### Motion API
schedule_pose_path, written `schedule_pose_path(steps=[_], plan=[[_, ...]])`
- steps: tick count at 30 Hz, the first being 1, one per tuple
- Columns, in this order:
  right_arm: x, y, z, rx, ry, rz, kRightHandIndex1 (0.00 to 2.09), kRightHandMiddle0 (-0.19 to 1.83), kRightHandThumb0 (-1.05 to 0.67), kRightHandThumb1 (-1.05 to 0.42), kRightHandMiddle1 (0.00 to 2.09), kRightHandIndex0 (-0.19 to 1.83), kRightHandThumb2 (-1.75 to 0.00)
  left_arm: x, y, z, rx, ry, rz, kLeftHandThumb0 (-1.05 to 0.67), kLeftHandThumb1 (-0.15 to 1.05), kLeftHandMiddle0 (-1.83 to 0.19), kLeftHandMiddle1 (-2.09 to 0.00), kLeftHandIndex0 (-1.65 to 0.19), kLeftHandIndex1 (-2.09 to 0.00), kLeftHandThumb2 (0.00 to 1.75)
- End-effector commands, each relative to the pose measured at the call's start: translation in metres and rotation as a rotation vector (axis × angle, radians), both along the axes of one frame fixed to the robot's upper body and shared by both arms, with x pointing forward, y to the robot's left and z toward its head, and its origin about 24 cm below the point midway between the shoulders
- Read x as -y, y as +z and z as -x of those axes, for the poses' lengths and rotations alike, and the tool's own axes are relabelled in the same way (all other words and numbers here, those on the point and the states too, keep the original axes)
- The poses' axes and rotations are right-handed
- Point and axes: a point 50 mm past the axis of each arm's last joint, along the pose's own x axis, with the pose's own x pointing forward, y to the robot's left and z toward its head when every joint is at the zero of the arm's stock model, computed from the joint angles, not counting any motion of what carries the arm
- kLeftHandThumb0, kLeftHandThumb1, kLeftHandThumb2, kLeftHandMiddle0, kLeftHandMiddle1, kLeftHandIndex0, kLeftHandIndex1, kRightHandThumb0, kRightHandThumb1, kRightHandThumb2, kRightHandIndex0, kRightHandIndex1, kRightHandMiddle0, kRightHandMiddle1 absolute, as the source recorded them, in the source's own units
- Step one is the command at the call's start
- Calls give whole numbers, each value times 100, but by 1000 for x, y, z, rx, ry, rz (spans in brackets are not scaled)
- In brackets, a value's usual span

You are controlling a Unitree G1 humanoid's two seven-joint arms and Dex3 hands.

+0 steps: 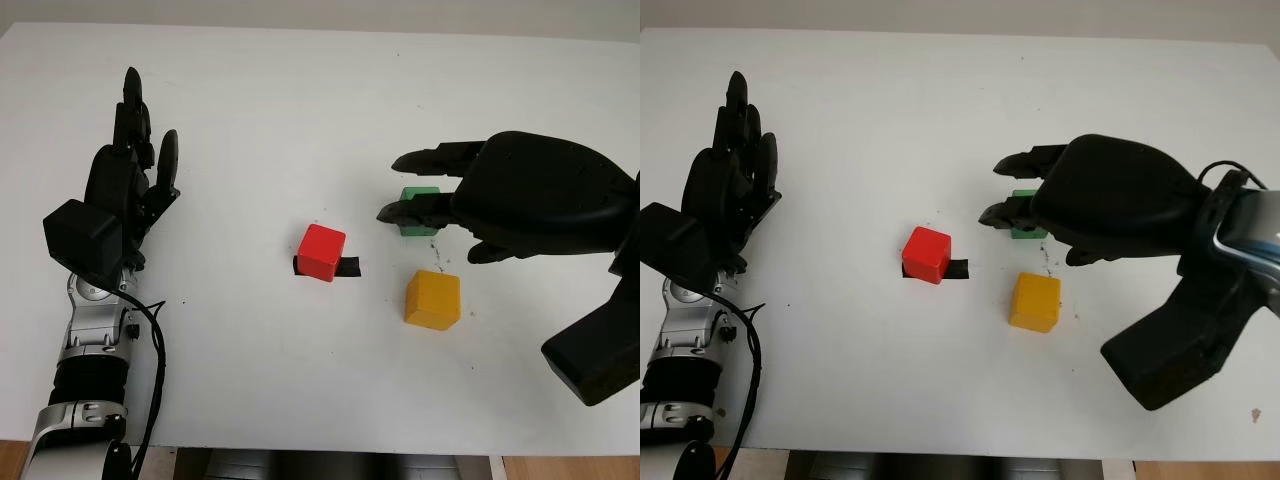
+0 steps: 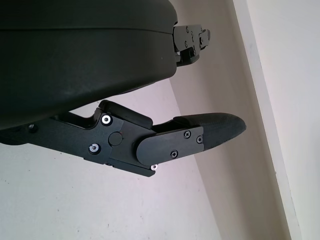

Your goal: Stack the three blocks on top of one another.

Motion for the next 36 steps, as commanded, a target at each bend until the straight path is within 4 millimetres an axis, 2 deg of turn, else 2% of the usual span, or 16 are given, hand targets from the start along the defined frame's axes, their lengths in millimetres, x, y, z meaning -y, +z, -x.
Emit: schedule_pose_path(steps=[1,8,13,22,26,36], plan=[[0,9,7,26,19,29,7,47,-31,-80,10,27,-5,-2,3,2,14,7,-10,-67,105,17,-5,13,-4,60],[6,16,25,-19,24,8,6,49,-15,-80,9,26,-5,-1,3,2,12,1,-14,-67,105,19,-5,14,-4,60],[5,14,33,-74,-2,0,3,44,-16,-83,6,19,-6,0,2,2,5,-5,-3,-66,105,19,-4,16,-4,61],[8,-6,34,-142,1,-27,4,45,-20,-85,6,19,-6,-1,1,4,4,2,-5,-65,105,19,-3,17,-4,60],[11,-17,32,-140,12,-24,4,45,-27,-84,6,17,-5,-1,0,4,5,-4,4,-66,105,19,-4,17,-4,59],[14,-39,25,-141,18,-14,4,44,-31,-83,6,15,-5,1,0,5,1,5,-4,-66,105,19,-4,17,-4,61]])
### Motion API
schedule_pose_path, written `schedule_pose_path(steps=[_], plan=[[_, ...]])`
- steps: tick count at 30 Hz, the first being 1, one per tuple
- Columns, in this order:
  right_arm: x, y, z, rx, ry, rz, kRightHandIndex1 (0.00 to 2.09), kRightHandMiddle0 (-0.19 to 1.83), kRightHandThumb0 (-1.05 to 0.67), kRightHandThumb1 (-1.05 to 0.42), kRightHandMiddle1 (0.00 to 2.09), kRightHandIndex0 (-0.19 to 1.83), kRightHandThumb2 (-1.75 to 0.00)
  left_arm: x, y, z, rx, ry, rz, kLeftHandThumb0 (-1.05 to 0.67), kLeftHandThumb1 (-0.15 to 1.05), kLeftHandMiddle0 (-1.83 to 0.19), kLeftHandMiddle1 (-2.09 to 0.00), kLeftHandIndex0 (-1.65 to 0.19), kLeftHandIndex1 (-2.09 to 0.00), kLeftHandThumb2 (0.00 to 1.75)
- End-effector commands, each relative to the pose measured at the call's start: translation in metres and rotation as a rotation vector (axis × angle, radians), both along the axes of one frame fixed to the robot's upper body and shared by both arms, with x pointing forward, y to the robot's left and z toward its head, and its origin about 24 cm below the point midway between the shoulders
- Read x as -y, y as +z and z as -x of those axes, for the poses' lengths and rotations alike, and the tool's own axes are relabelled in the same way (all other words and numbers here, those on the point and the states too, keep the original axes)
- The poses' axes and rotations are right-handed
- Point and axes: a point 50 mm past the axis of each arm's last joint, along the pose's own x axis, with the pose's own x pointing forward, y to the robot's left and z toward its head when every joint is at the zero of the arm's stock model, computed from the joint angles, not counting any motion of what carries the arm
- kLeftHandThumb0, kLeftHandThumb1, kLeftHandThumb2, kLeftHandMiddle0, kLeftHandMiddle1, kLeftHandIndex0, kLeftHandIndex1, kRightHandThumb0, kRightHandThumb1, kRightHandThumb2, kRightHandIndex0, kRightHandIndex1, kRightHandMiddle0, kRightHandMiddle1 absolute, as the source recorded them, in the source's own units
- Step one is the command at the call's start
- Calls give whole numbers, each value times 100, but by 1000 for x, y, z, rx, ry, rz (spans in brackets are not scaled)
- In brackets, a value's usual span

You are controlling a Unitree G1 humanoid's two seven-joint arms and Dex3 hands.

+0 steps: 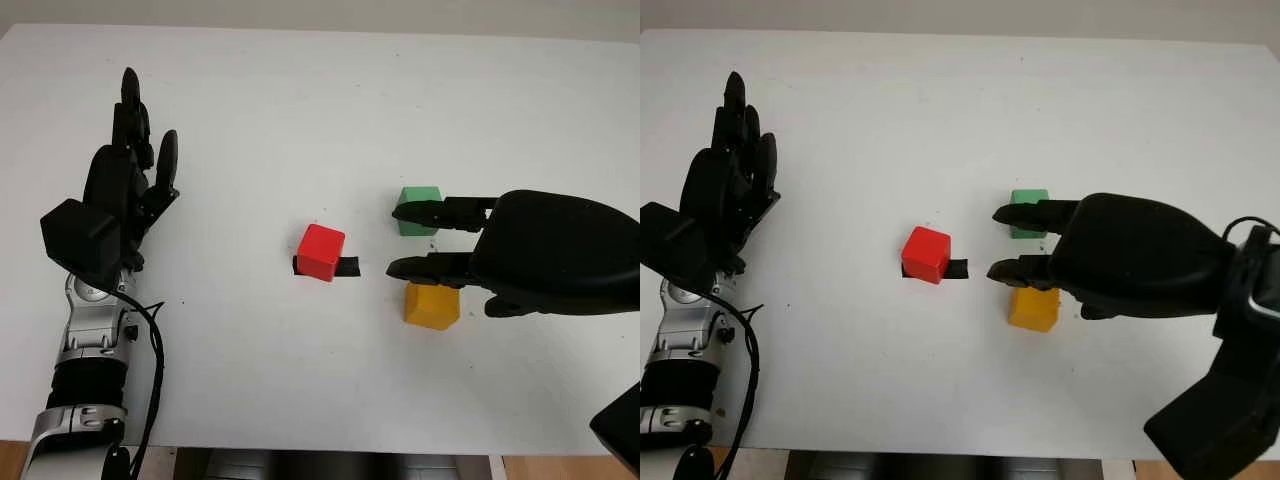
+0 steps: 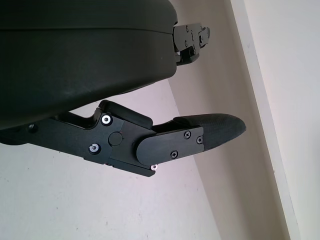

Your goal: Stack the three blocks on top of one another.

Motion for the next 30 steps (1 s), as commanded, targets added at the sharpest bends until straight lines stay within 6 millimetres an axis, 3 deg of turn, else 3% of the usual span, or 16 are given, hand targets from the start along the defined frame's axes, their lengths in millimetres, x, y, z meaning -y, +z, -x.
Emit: schedule_pose_path(steps=[1,20,30], plan=[[0,-7,0,-8,9,-3,4,44,-31,-84,6,15,-5,0,-2,2,-1,4,1,-66,105,19,-4,17,-4,61],[5,-19,-8,-28,40,-64,5,48,-31,-87,7,15,-6,2,-4,4,8,9,25,-65,105,18,-5,15,-6,60],[2,-22,-13,3,66,-140,8,71,-42,-91,24,21,-6,5,-5,6,-2,-17,41,-63,105,17,-6,15,-6,58]])
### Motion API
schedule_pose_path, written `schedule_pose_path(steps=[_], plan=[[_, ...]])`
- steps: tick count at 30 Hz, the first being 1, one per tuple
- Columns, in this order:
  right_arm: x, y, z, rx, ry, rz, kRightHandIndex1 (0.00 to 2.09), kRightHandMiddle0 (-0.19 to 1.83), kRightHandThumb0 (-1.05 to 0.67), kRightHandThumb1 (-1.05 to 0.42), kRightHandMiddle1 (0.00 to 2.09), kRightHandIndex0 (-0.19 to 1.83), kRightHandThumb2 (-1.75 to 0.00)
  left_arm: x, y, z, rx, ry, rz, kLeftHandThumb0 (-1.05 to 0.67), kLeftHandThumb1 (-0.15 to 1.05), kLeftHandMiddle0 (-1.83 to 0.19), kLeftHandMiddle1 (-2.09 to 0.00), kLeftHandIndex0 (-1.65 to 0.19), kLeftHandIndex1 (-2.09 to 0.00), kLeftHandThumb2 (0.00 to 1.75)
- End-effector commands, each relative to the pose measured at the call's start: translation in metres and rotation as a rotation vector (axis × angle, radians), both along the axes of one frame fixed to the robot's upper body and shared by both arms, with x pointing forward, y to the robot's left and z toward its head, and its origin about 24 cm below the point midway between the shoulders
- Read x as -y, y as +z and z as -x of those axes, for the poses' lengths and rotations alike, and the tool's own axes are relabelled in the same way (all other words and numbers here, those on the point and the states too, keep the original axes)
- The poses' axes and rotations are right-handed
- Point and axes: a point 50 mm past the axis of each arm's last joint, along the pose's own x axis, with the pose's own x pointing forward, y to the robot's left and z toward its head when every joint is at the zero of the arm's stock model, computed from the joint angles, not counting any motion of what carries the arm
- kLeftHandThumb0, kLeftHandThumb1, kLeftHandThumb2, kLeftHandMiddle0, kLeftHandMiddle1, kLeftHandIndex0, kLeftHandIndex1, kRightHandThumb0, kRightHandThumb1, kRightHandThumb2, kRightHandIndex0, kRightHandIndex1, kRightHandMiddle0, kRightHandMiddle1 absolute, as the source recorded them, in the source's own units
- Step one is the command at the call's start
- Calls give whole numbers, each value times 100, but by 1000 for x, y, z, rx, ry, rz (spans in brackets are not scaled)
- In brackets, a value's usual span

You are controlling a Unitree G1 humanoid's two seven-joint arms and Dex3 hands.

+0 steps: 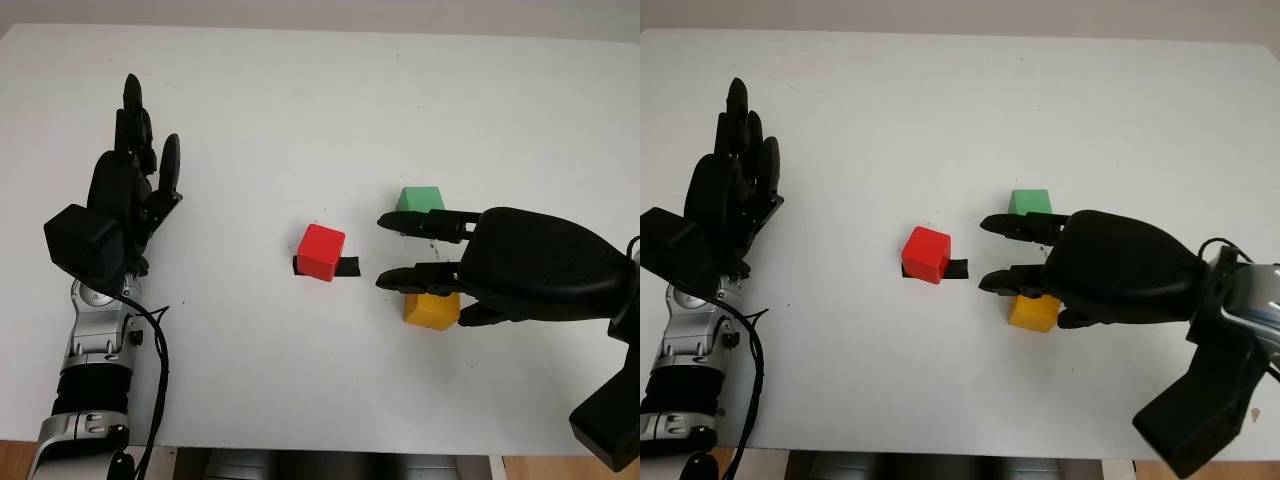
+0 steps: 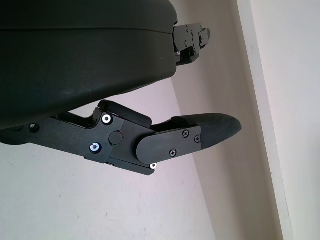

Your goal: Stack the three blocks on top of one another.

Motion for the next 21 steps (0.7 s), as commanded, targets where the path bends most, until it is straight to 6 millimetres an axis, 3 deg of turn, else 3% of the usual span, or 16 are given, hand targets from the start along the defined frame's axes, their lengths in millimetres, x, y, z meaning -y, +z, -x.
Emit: schedule_pose_path(steps=[1,4,7,11,21], plan=[[-2,0,-1,9,13,-3,8,73,-43,-91,26,22,-6,1,2,2,10,-6,-6,-63,105,17,-6,15,-6,58],[-1,-1,-2,12,11,12,8,75,-45,-91,36,24,-5,1,2,2,12,-1,-11,-63,105,16,-6,14,-6,59],[-1,-1,-2,21,14,15,7,64,-45,-89,78,27,-5,1,2,2,9,-2,-13,-63,105,17,-5,14,-6,59],[-2,0,-3,17,8,5,7,59,-44,-89,110,30,-5,2,2,2,12,-1,-19,-63,105,16,-6,15,-6,59],[0,4,-7,25,-24,-44,8,56,-41,-87,125,32,-5,2,0,2,7,1,-22,-63,105,15,-6,14,-6,58]])
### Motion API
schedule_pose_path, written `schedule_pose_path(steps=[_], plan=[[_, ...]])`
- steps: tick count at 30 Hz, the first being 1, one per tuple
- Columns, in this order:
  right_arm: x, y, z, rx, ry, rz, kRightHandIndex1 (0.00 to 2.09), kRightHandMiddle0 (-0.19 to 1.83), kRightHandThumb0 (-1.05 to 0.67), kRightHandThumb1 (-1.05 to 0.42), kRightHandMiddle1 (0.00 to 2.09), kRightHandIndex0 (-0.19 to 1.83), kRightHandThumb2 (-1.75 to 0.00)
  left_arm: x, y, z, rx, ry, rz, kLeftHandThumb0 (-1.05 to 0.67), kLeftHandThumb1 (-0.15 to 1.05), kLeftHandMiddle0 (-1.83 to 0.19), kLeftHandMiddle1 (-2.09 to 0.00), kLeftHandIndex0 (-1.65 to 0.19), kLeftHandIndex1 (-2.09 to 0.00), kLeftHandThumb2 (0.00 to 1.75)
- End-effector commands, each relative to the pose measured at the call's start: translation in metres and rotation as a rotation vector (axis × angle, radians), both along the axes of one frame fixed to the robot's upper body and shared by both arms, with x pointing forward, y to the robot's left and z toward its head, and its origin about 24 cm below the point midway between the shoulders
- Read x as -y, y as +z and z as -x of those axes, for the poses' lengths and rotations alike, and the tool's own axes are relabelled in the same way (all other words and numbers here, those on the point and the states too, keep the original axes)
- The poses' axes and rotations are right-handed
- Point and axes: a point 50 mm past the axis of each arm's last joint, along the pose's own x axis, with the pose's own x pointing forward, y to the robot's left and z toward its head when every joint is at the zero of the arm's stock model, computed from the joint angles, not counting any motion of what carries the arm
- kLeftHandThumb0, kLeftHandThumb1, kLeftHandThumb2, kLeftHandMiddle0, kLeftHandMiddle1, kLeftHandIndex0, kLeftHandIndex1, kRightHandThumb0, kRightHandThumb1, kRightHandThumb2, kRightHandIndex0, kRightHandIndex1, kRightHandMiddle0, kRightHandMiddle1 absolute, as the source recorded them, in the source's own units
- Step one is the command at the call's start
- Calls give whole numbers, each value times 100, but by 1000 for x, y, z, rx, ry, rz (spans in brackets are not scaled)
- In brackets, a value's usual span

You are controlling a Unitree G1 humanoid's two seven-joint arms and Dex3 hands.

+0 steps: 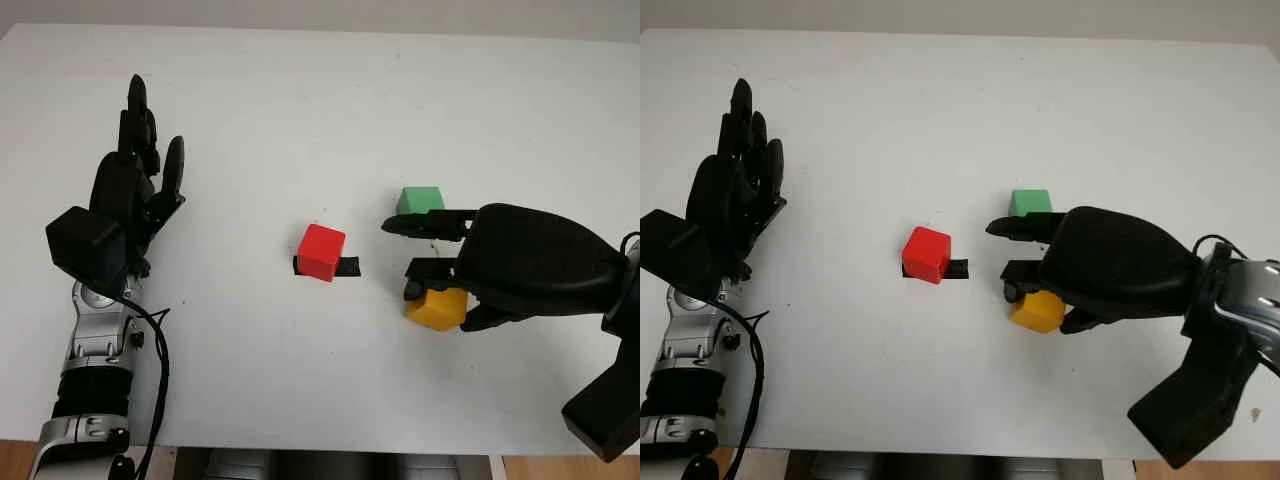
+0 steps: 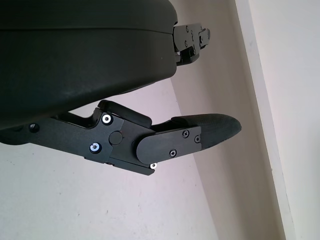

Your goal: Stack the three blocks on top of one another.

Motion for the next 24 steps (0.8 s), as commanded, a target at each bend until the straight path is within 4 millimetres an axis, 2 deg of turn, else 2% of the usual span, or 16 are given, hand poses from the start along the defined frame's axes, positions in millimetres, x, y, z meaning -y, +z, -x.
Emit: schedule_pose_path(steps=[1,9,17,24], plan=[[-3,6,-2,10,-13,-68,9,55,-41,-87,124,34,-5,1,-1,2,2,1,-11,-63,105,15,-6,14,-6,59],[-8,23,-12,-17,-67,-328,10,55,-38,-89,120,38,-6,2,-3,2,-9,15,-25,-62,105,15,-6,13,-6,60],[-17,42,-18,-33,-53,-517,10,52,-39,-90,131,37,-5,5,-4,2,-9,10,-27,-63,105,16,-5,13,-6,60],[-24,43,-27,-117,-74,-677,10,49,-38,-90,133,37,-6,8,-5,2,-11,-3,-9,-61,105,16,-5,14,-5,61]])
